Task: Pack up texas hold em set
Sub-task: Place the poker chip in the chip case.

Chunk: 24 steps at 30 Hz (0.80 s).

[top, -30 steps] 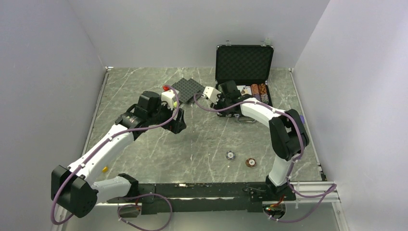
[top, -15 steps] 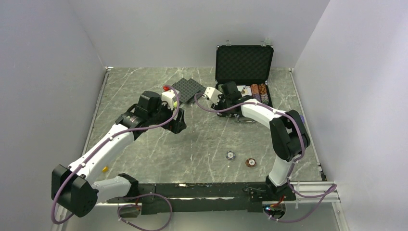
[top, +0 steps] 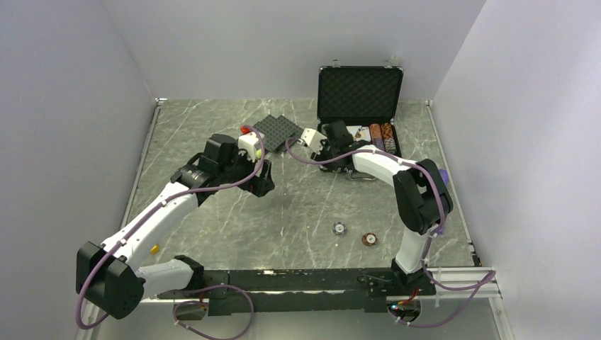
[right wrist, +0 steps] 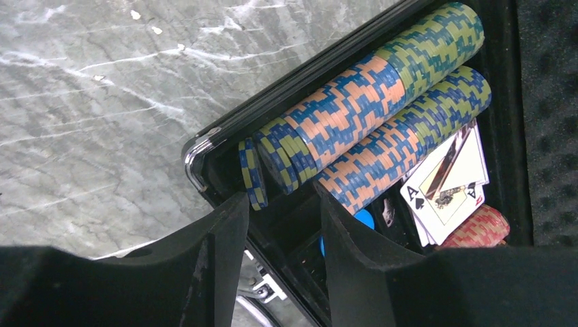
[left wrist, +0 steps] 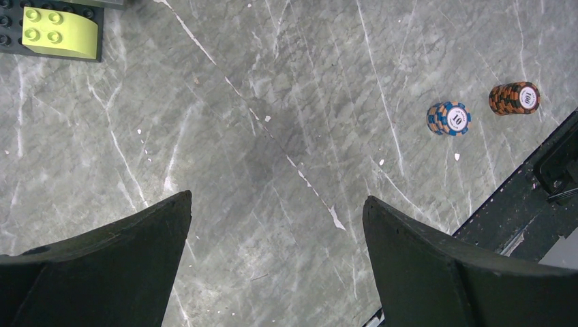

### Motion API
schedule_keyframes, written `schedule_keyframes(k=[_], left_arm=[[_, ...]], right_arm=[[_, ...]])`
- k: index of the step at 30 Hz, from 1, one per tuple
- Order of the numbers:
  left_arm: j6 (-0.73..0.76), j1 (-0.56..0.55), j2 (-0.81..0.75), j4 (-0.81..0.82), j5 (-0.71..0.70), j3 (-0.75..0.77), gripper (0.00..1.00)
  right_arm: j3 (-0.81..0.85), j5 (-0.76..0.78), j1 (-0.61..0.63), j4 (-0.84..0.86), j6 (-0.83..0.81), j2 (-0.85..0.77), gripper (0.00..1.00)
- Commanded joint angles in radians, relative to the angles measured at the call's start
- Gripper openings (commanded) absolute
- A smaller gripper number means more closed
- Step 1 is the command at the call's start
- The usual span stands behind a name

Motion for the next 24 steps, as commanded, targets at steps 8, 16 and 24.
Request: schedule_keyframes(k=[8,16,24], left_arm=[[0.002,0.004,0.000,0.036,0.024,0.015,0.99],[0.002,0.003,0.007,0.037,0.026,0.015,0.99],[0.005,0.003,0.016,0.035,0.028,0.016,0.99]], right_arm=[[0.045,0.082,0.003,0.113,-0.009,0.038,0.46],[-0.024,0.153,0.016,0.275,-0.080,0.040,0.46],[-0.075,0.161,0.022,0.372,-0.109,0.020,0.47]])
